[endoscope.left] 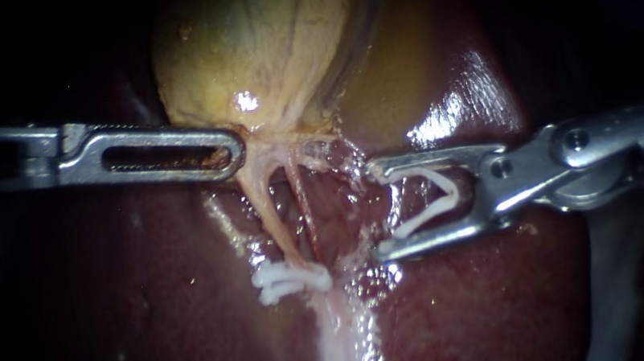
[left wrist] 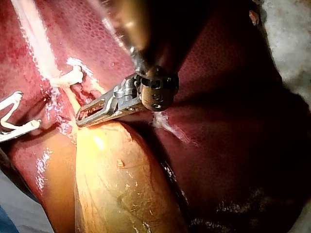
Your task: Clipping third clip left tube
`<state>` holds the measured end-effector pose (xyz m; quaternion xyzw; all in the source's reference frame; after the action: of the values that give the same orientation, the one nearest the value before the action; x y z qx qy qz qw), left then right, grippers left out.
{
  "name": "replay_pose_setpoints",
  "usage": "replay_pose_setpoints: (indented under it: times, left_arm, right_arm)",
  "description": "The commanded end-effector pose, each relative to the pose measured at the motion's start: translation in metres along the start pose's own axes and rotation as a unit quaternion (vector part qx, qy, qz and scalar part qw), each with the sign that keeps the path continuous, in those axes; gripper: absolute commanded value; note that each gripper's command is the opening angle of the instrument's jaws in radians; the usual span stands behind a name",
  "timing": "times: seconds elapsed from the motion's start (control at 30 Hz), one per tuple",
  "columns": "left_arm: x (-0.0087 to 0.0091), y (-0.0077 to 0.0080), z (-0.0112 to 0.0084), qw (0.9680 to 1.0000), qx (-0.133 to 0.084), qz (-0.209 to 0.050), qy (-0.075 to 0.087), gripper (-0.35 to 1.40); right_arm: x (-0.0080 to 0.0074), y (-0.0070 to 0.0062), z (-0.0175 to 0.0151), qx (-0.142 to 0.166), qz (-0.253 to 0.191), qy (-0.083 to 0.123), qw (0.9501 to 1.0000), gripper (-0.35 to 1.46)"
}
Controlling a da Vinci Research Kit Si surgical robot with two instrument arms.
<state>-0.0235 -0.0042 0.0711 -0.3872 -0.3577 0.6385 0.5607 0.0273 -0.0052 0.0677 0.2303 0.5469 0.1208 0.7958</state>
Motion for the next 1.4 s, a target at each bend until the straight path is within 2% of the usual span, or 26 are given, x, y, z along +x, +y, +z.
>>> replay_pose_setpoints:
  times: [0.03,0.3,1.03,1.2,1.4]
  left_arm:
    - [0.0,0.0,0.0001,1.0,0.0,0.0,0.0,-0.35]
    - [-0.0001,0.0,0.0001,1.0,0.0,0.0,0.0,-0.35]
    - [-0.0004,0.0006,0.0,1.0,0.002,-0.001,0.002,-0.35]
    - [-0.0004,0.0008,0.0,1.0,0.002,-0.001,0.002,-0.35]
    - [-0.0004,0.0008,0.0,1.0,0.002,-0.001,0.002,-0.35]
  right_arm:
    - [-0.0001,0.0,0.0005,0.0,0.0,0.0,1.0,0.49]
    - [-0.0003,0.0,0.0032,0.003,-0.005,0.0,1.0,0.49]
    - [-0.0031,0.0014,0.0081,0.006,0.011,-0.003,0.9999,0.49]
    - [-0.0035,0.0016,0.0091,0.008,0.021,-0.005,0.9997,0.49]
    - [-0.0031,0.0018,0.0105,0.012,0.049,-0.006,0.9987,0.49]
